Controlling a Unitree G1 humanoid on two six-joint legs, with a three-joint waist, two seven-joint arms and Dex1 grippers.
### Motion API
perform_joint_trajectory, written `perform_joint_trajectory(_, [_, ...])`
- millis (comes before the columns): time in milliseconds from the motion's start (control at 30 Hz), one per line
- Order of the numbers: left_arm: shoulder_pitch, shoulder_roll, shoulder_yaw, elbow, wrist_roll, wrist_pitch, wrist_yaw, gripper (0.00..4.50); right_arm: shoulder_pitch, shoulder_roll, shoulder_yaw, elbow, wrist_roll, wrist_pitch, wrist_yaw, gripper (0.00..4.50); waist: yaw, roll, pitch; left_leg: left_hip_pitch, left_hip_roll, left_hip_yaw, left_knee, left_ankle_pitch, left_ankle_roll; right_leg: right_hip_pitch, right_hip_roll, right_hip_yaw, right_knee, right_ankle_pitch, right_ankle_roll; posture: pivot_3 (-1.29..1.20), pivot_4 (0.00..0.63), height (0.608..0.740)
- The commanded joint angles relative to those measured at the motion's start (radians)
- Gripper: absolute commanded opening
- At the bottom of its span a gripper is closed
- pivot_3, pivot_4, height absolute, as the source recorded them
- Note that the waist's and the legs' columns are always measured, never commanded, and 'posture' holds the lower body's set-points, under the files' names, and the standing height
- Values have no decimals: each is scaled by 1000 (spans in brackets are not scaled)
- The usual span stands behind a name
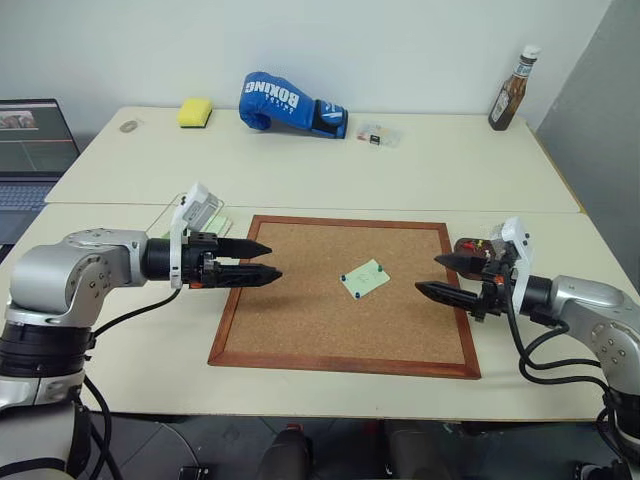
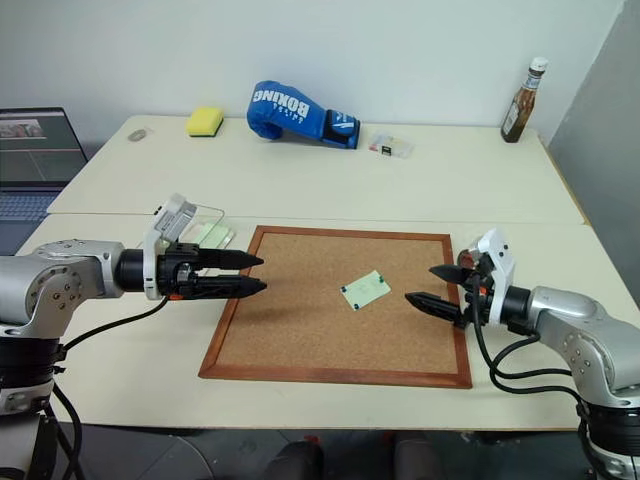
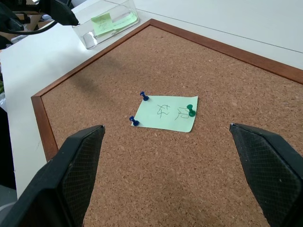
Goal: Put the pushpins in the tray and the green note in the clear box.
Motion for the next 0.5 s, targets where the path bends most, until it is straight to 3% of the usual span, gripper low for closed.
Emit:
perform_joint_trajectory(33, [0,32,-4,-27,7,-27,-30,4448,-5,-8,-6,-35,23,-9,-5,4500,1,0,0,0,0,0,0,0,0,0,0,0,0,0,0,0,150,740])
perform_joint_trajectory(500, [8,28,-9,-28,13,-21,-19,4448,4,-10,9,-52,32,-13,-21,4500,1,0,0,0,0,0,0,0,0,0,0,0,0,1,-1,0,150,740])
